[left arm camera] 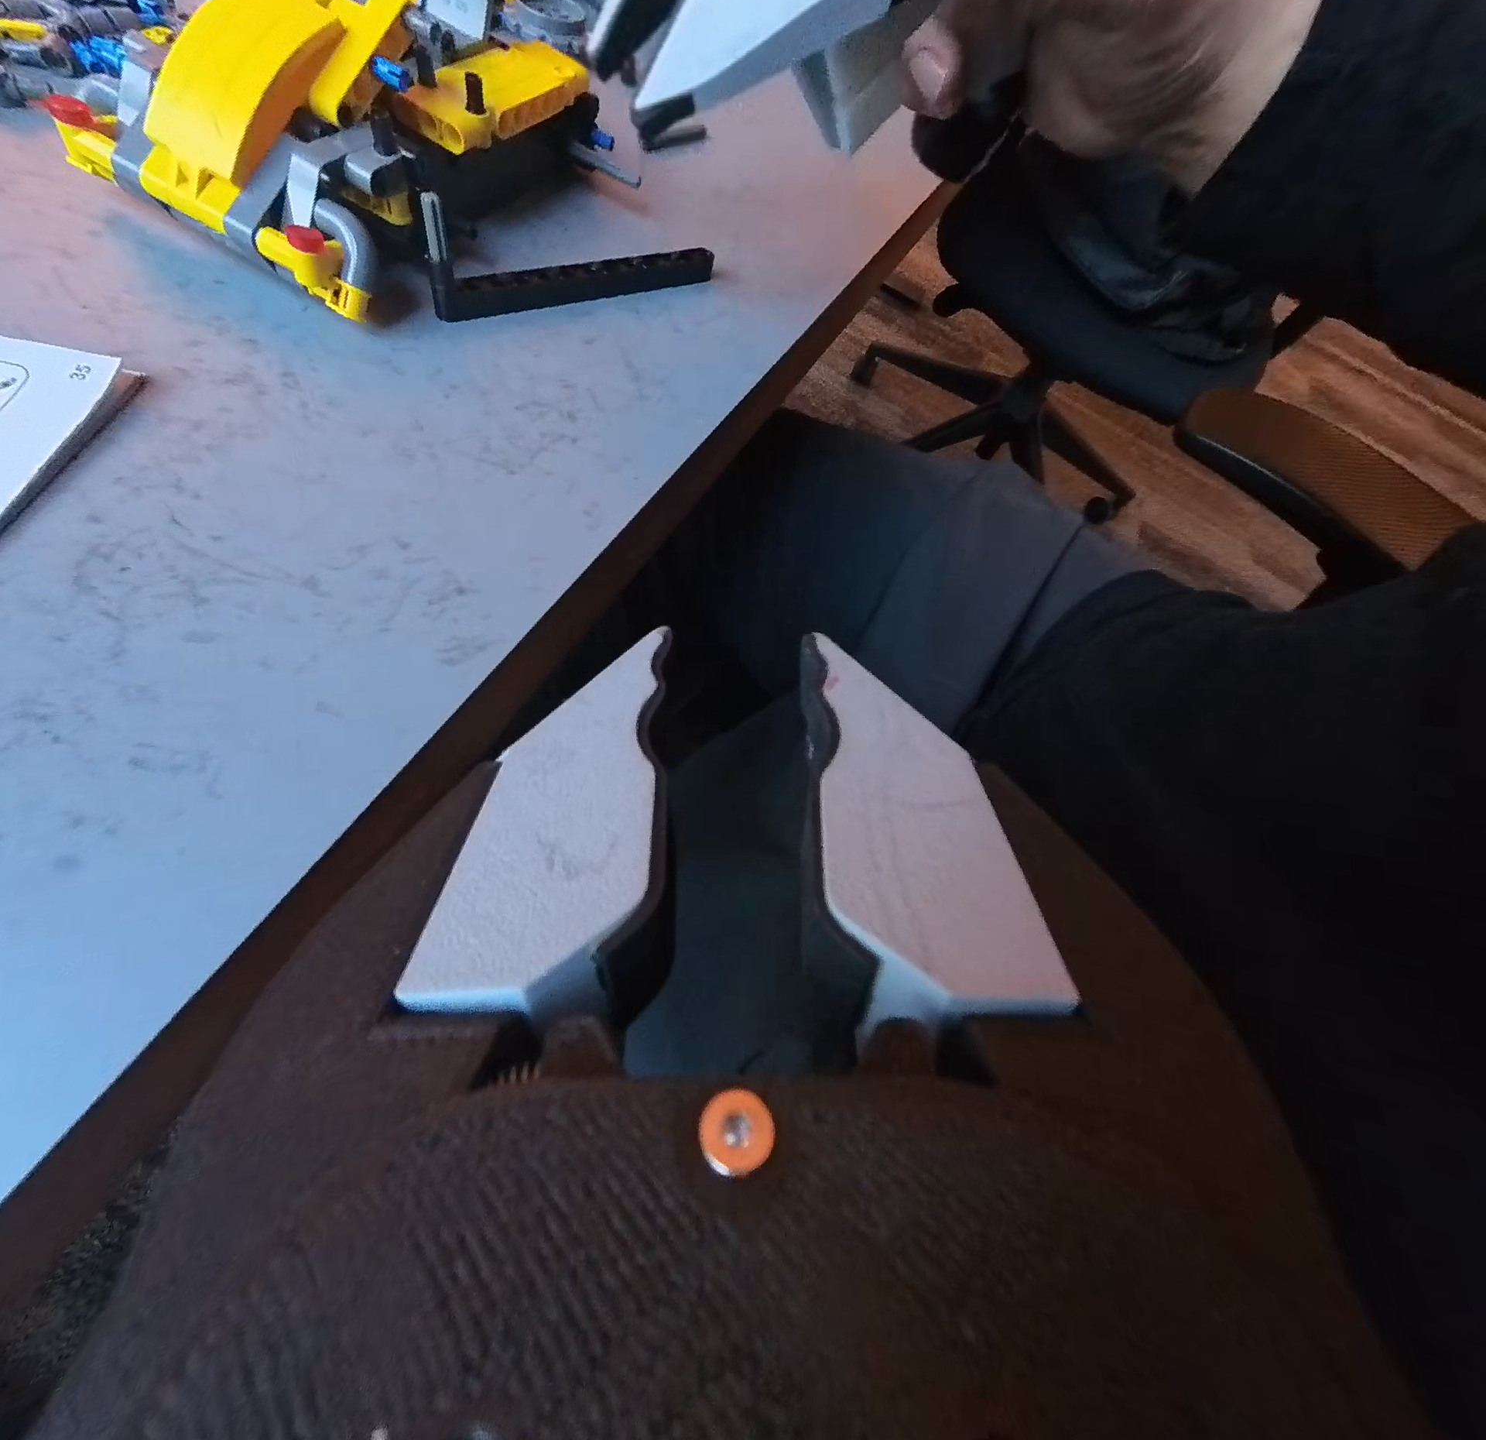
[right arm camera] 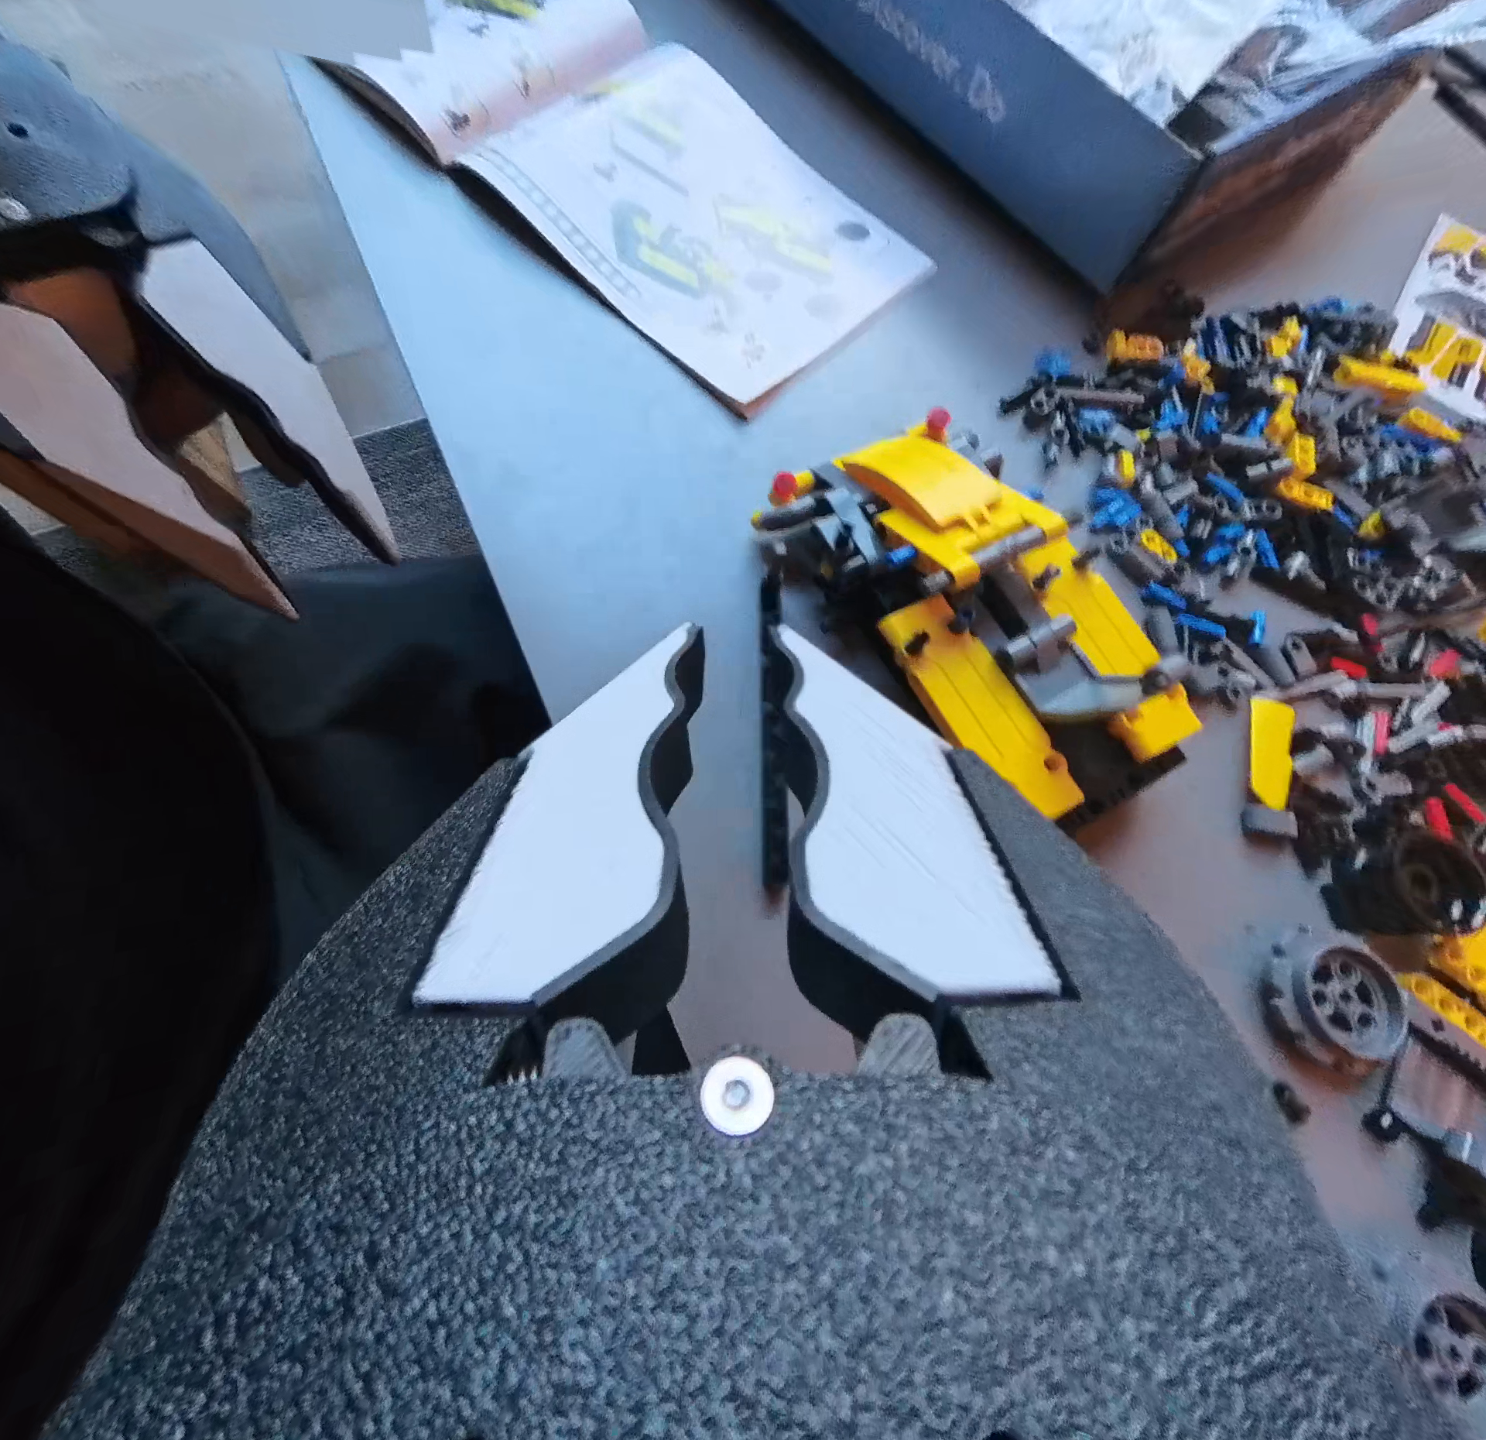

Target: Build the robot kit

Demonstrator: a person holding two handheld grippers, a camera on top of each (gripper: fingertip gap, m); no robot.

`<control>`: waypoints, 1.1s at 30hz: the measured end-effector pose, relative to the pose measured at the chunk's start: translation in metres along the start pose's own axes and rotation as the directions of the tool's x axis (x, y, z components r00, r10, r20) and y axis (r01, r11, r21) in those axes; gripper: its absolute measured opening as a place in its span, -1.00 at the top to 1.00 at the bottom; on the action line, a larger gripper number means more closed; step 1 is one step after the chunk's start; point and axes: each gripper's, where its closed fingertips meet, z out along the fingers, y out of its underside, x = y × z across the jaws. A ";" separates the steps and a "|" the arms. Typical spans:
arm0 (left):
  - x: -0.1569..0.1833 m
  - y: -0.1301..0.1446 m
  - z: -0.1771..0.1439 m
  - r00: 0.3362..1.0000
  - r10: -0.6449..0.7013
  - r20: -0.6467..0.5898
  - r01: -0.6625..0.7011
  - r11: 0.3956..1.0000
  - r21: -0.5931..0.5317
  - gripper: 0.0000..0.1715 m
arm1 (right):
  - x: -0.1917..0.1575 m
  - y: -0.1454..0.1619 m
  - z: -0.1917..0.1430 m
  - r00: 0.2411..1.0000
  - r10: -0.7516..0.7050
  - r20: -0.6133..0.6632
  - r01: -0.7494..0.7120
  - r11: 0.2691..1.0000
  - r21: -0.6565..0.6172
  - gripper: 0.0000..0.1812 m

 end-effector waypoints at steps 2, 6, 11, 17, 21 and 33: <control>0.001 -0.001 -0.001 1.000 0.004 -0.006 -0.004 1.000 0.004 0.68 | -0.008 -0.007 0.006 0.999 -0.031 0.022 0.031 0.999 -0.011 0.83; 0.001 -0.003 -0.004 1.000 0.008 -0.007 -0.008 1.000 0.011 0.68 | -0.014 -0.009 0.017 0.997 -0.064 0.044 0.066 0.997 -0.048 0.82; 0.000 -0.005 -0.007 1.000 0.000 -0.014 0.001 1.000 0.022 0.69 | -0.017 -0.008 0.024 0.997 -0.032 0.064 0.034 0.999 -0.037 0.83; 0.000 -0.004 -0.006 1.000 -0.006 -0.016 0.007 1.000 0.017 0.69 | -0.019 0.001 0.024 0.998 -0.024 0.060 0.027 0.998 -0.050 0.83; 0.000 -0.002 -0.004 1.000 0.001 -0.011 -0.001 1.000 0.004 0.69 | -0.014 0.009 0.019 0.999 -0.001 0.041 0.003 0.999 -0.043 0.83; 0.001 0.004 0.002 1.000 -0.013 -0.020 0.013 1.000 -0.018 0.69 | -0.010 0.021 0.011 1.000 0.024 0.014 -0.023 0.999 -0.038 0.84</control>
